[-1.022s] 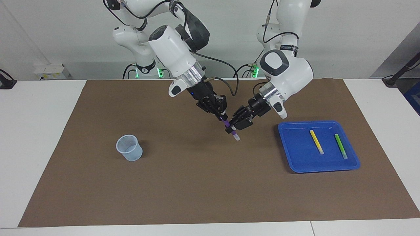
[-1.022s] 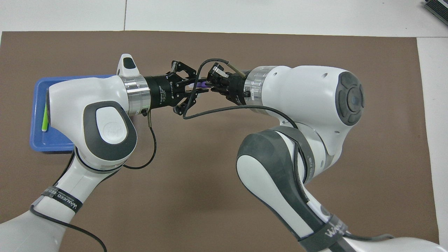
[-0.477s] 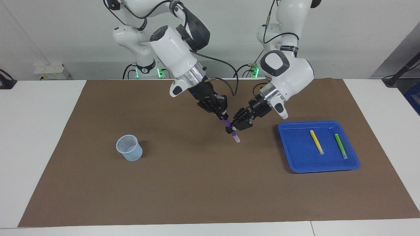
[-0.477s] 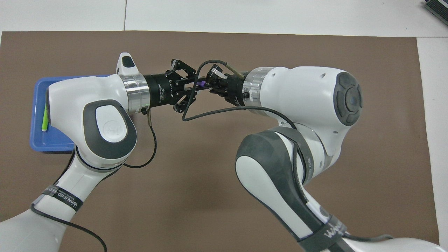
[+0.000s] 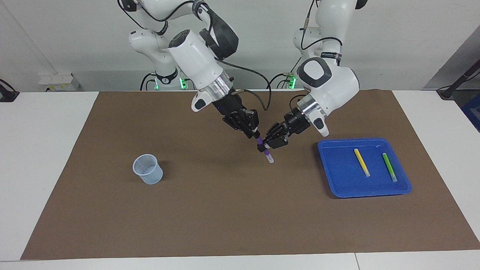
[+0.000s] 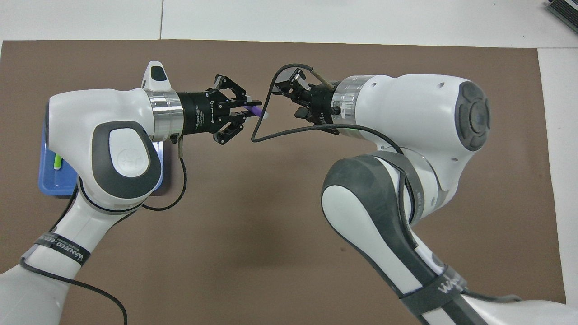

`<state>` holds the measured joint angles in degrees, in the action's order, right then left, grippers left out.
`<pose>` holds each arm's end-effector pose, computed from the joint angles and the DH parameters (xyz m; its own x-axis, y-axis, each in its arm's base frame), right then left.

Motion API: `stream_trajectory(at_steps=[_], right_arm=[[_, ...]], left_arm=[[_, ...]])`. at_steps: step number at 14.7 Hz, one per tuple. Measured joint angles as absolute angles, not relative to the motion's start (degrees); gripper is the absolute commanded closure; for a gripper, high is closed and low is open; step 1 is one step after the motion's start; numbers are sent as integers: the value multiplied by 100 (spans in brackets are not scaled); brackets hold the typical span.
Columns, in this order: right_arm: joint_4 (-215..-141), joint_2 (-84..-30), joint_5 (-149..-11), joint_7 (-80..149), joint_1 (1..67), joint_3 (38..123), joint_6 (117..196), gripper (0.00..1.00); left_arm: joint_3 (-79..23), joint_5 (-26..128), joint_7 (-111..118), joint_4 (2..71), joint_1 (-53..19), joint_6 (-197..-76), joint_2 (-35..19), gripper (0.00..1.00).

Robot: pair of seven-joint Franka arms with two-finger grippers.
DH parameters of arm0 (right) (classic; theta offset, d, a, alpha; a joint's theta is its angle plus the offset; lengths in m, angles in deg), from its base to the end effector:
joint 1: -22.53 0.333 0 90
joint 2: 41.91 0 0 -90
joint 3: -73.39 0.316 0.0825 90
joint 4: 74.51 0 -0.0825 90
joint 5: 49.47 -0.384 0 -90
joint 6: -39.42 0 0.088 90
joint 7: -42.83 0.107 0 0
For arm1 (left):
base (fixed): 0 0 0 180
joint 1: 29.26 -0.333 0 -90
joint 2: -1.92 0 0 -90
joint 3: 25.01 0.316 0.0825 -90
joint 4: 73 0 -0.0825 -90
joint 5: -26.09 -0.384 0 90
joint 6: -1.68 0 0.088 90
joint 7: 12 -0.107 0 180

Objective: Right arm passes pens to left for tray arrangement
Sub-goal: 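Carry the purple pen to the tray with the left gripper while the right gripper withdraws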

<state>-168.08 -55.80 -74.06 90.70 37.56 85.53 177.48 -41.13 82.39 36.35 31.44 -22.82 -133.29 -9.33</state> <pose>0.6071 0.2981 0.5401 0.8182 -0.5737 -0.0382 -0.4704 -0.6297 -0.6182 0.5949 -0.2475 0.4735 0.5448 0.6150 -0.5700 0.8143 -0.2256 0.5348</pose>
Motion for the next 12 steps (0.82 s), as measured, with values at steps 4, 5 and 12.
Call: stream_trajectory(at_steps=[4, 5, 12], right_arm=[[-16687, -5271, -7359, 8151, 3085, 8526, 16579, 0], [-16678, -5163, -7356, 7819, 2880, 8514, 16250, 0], [-16656, -4501, -6312, 5368, 1688, 8478, 14225, 0]], left_arm=[[-4105, 6074, 3354, 2990, -2435, -12733, -982, 100], [-4107, 5671, 3237, 2976, -2434, -12656, -995, 100], [-4069, 4064, 1666, 2972, -2769, -12195, -1038, 100]])
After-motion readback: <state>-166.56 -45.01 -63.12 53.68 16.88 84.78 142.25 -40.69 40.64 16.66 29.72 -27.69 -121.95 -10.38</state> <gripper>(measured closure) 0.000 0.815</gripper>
